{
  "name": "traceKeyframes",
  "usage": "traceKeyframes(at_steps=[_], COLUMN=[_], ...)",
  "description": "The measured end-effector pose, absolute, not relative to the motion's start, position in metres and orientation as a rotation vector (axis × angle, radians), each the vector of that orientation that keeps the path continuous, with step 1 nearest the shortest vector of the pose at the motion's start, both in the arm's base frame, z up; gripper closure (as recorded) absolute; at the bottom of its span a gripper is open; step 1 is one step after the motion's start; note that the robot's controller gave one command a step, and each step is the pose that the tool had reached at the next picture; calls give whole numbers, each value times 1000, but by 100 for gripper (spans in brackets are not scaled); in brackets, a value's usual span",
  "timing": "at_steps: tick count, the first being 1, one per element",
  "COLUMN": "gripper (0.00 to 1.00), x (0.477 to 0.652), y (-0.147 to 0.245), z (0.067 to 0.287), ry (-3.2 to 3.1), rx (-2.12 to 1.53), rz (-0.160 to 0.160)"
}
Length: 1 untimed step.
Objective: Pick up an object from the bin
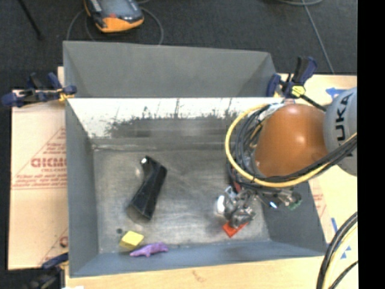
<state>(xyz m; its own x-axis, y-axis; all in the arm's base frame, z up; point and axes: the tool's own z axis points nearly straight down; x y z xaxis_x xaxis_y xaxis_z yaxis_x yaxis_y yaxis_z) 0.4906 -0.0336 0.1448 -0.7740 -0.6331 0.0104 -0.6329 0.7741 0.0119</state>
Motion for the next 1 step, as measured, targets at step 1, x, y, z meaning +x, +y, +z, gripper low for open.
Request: traceKeyframes(at_steps=[1], gripper=[100], x=[490], y=[-24], z=[218], ry=[-2954], rx=[1064], rz=[-2])
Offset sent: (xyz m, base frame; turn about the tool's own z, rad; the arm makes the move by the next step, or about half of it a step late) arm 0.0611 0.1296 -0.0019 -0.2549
